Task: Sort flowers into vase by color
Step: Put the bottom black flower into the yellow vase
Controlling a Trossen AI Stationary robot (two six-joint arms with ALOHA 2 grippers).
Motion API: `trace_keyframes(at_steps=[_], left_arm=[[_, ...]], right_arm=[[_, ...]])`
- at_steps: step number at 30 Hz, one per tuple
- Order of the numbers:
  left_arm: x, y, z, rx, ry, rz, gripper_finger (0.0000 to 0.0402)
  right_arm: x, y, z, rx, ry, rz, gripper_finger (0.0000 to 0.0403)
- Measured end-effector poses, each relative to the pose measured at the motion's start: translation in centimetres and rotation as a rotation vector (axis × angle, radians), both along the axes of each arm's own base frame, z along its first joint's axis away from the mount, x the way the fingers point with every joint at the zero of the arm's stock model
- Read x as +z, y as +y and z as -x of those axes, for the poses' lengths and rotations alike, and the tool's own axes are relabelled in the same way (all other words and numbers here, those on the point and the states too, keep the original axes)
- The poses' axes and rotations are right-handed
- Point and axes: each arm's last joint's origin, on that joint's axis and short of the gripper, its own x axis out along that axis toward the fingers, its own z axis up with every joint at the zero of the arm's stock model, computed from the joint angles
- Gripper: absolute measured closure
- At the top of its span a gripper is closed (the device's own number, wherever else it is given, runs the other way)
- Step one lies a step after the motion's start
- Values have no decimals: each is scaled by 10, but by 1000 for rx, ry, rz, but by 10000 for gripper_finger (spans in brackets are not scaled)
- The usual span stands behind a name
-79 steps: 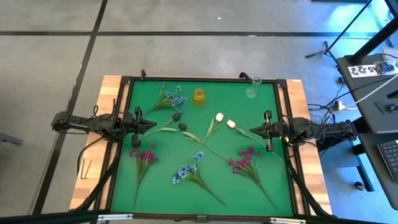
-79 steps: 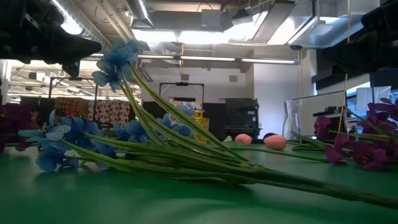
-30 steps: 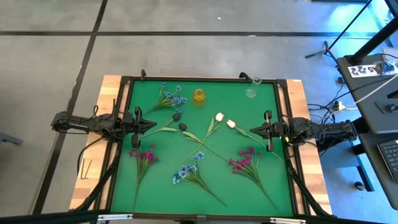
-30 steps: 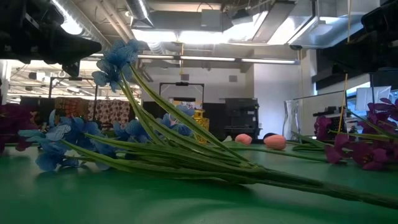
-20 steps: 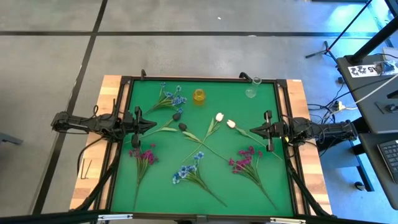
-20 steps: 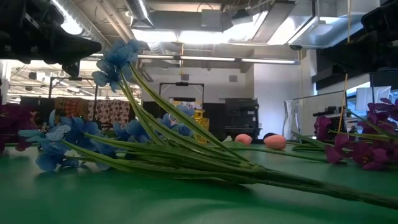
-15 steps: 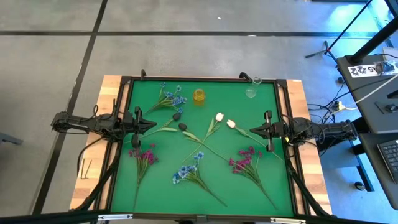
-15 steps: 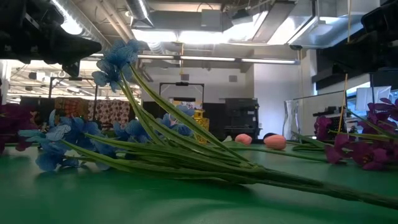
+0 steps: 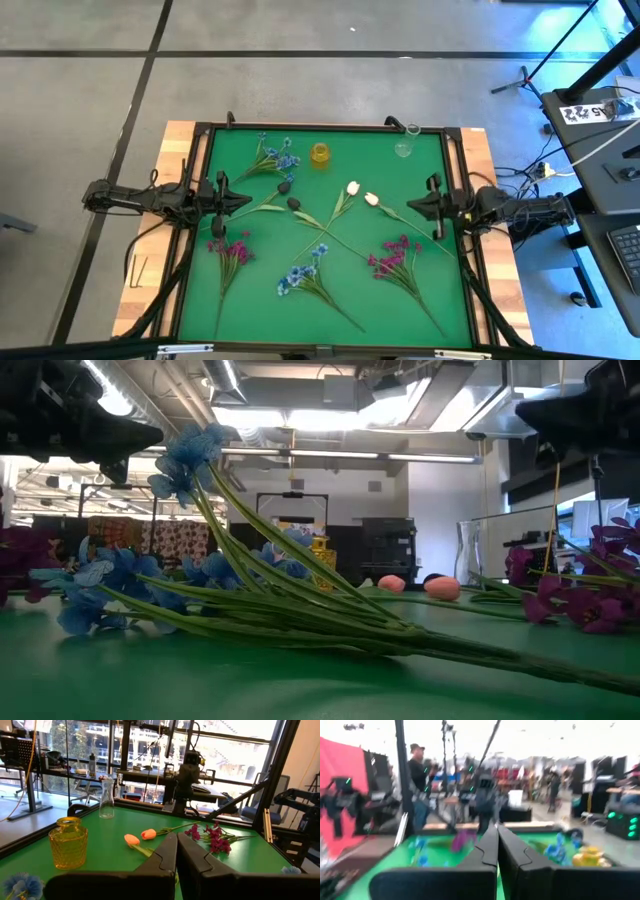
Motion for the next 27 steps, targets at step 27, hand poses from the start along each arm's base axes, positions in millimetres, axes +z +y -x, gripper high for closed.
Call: trace_keyframes(at_steps=[27], left_arm=[[0,0,0,0,-1,0,401]], right_arm=[[66,7,-68,-37,644,-169,402]])
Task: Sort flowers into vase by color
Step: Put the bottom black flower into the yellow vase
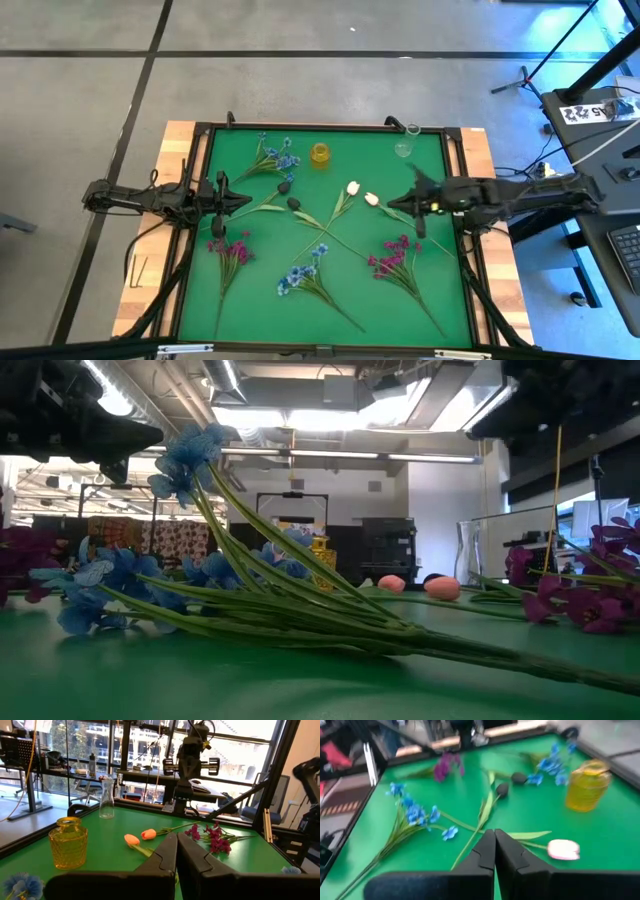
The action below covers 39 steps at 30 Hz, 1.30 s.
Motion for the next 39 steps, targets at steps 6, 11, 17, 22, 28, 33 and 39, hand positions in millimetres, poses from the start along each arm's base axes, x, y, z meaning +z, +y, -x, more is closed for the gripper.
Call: trace_keyframes(at_steps=[6,11,17,22,28,33,39], left_arm=[[0,0,0,0,0,0,401],[0,0,0,0,0,0,401],[0,0,0,0,0,0,401],[0,0,0,0,0,0,401],[0,0,0,0,0,0,401],[0,0,0,0,-1,0,401],[0,0,0,0,0,0,401]], right_arm=[[1,7,-50,67,130,-19,402],[-22,12,-89,61,287,-14,391],[-49,16,-121,72,412,-31,330],[-68,17,-136,93,480,5,276],[-83,17,-147,71,510,50,244],[-87,18,-158,62,440,65,242],[-102,19,-170,60,400,58,242]])
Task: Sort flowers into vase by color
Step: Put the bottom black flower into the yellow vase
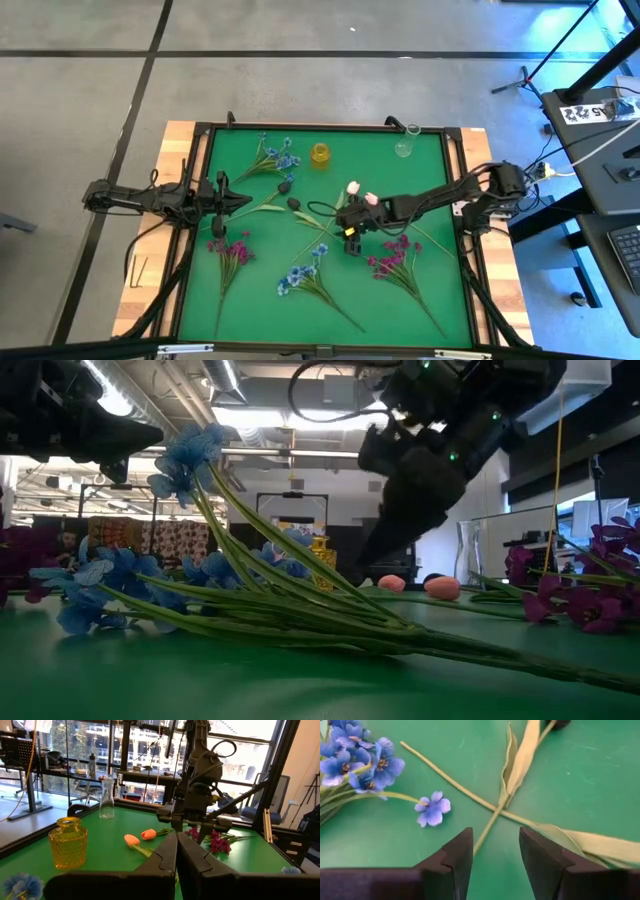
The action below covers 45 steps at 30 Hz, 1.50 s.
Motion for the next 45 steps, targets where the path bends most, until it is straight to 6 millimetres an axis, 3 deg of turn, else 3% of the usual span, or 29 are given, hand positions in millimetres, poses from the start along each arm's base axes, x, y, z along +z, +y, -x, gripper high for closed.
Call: trace_keyframes(at_steps=[4,22,35,45], left_arm=[[0,0,0,0,0,0,401],[0,0,0,0,0,0,401],[0,0,0,0,1,0,401],[0,0,0,0,0,0,401]], right_arm=[[-13,0,-1,-5,43,9,242],[-33,0,-3,-27,110,14,242],[-18,-3,1,-50,76,81,242],[-6,1,1,-24,32,-37,242]])
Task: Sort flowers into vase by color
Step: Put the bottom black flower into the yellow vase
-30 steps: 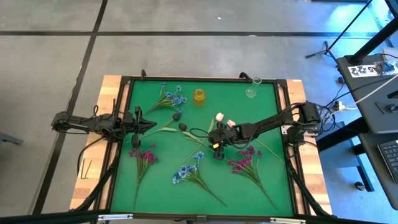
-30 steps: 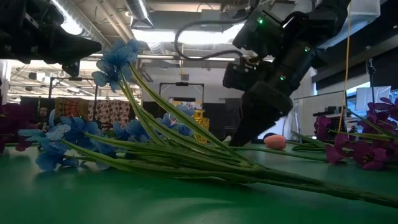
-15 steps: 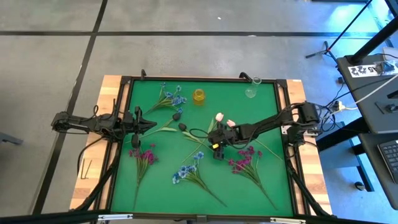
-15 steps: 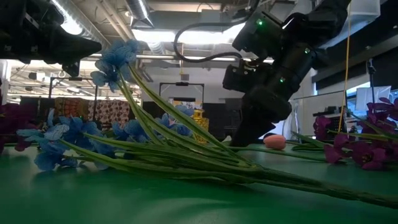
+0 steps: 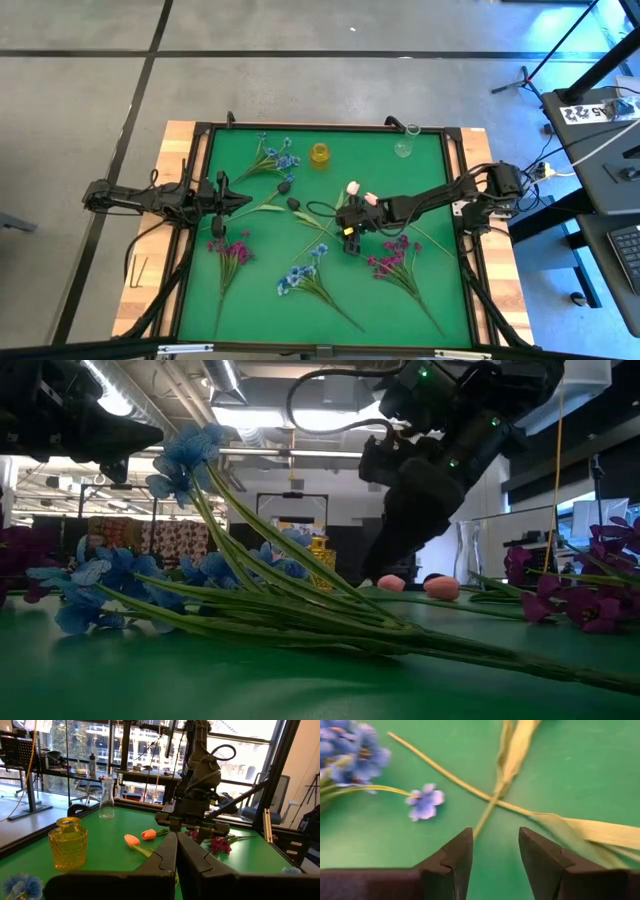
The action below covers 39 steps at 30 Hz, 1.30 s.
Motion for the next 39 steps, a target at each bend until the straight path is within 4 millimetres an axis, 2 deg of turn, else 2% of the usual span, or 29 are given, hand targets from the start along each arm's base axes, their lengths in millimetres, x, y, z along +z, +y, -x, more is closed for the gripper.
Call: trace_keyframes(at_steps=[3,10,18,30,39], left_arm=[[0,0,0,0,0,0,401],[0,0,0,0,0,0,401],[0,0,0,0,0,0,401],[0,0,0,0,0,0,401],[0,0,0,0,0,0,401]], right_arm=[[-2,5,0,21,13,-34,242],[-3,16,2,21,9,22,242],[-6,13,4,-34,31,92,242],[-4,15,1,-33,8,16,242],[-26,16,-1,-29,73,22,242]])
